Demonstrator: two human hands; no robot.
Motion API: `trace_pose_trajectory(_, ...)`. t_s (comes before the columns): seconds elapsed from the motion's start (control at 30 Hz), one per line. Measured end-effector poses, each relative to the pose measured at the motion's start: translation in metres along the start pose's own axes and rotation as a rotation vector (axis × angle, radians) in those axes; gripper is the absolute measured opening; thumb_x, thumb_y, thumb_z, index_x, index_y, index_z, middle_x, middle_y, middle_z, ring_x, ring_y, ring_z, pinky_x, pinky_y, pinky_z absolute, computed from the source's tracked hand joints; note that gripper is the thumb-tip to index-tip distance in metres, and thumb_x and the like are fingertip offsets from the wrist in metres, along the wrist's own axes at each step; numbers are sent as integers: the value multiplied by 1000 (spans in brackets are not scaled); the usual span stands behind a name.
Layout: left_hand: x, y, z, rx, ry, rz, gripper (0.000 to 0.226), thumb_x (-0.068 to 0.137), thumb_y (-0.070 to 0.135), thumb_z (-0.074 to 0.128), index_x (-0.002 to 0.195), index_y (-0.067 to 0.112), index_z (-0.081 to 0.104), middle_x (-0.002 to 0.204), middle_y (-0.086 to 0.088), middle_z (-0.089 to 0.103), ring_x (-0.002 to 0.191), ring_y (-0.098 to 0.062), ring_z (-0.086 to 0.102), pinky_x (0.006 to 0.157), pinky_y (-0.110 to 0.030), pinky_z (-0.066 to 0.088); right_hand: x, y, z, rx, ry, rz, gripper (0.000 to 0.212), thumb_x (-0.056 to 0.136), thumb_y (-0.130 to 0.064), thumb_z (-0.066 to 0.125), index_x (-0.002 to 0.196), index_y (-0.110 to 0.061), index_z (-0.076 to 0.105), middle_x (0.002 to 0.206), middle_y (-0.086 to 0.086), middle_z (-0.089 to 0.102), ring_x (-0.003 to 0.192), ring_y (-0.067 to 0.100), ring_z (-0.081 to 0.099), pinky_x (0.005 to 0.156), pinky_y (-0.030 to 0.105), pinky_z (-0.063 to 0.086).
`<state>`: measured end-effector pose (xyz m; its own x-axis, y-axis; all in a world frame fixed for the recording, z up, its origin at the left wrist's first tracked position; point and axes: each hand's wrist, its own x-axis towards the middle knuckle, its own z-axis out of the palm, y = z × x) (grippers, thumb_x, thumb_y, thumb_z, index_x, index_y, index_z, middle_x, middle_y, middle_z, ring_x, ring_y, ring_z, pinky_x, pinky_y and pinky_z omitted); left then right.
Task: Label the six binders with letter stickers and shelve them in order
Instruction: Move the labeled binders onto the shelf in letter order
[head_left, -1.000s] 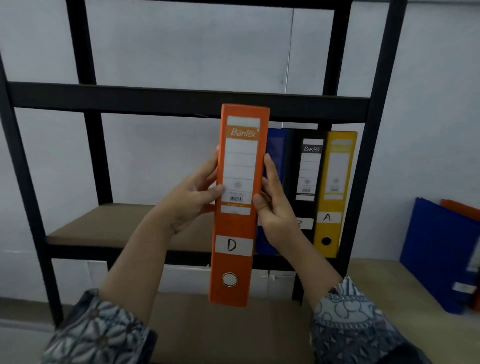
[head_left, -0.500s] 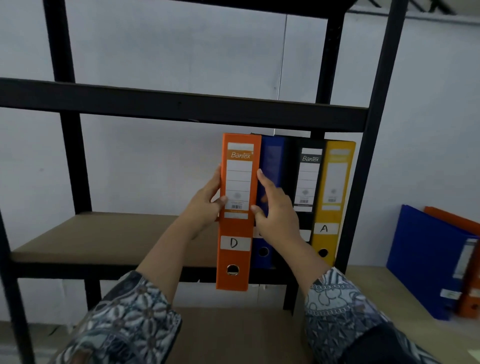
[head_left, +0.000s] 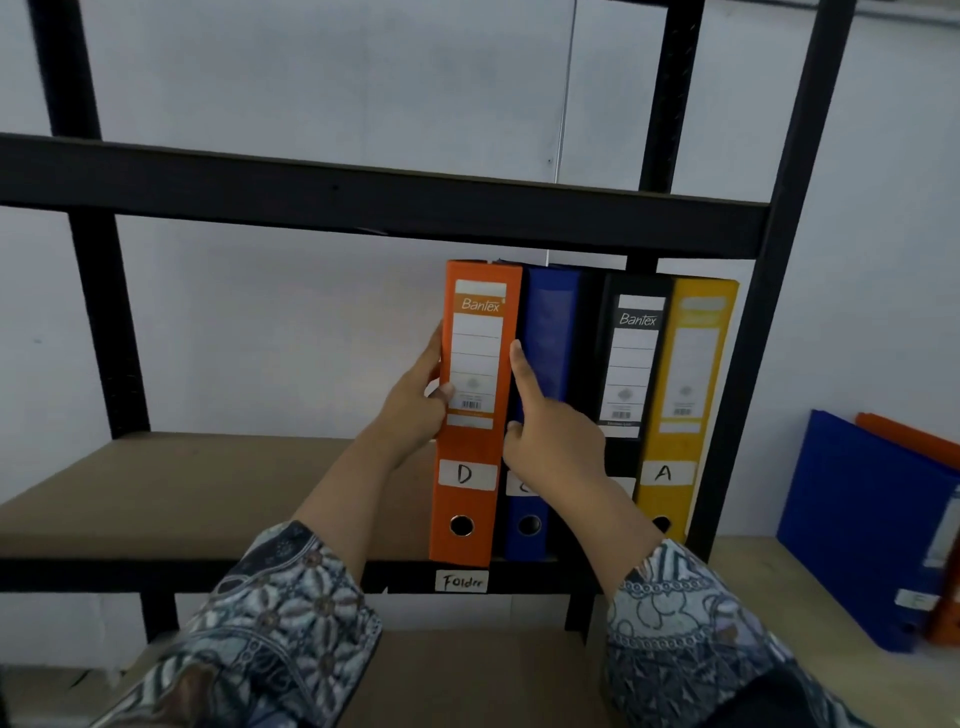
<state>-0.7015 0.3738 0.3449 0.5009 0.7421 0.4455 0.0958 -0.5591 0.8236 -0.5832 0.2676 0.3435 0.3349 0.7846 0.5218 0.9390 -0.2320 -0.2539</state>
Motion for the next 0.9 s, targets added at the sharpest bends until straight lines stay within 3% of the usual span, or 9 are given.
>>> trace_pose_trajectory(0.37, 10, -11, 7, -19, 34, 5, 62, 102, 17, 38, 149, 43, 8, 152, 5, 33, 137, -24, 37, 98, -48, 45, 3, -2, 7, -1, -26, 2, 85, 96, -33, 43, 142, -34, -29, 68, -4, 48, 57, 9, 52, 57, 27, 49)
trace_pose_trajectory(0.6, 5, -10, 13, -33, 100, 2, 56, 101, 18, 41, 150, 32, 17, 148, 1, 39, 132, -21, 43, 94, -38, 48, -7, 1, 9, -5, 5, 14, 82, 96, -34, 42, 145, -32, -24, 63, -8, 41, 50, 4, 42, 44, 20, 28)
trace_pose_trajectory(0.8, -5, -15, 23, -70, 116, -14, 66, 98, 17, 48, 151, 29, 11, 146, 0, 40, 120, -10, 47, 79, -22, 48, -20, 11, 11, 44, 59, -10, 77, 95, -32, 44, 147, -35, -13, 65, -10, 43, 52, 3, 43, 45, 17, 28)
trace_pose_trajectory(0.9, -12, -16, 30, -129, 159, -58, 71, 97, 14, 50, 152, 27, 8, 145, 0, 41, 118, -10, 47, 87, -31, 50, -29, 20, 14, 88, 41, -28, 72, 95, -33, 44, 148, -36, -5, 71, -9, 48, 55, 2, 44, 46, 16, 30)
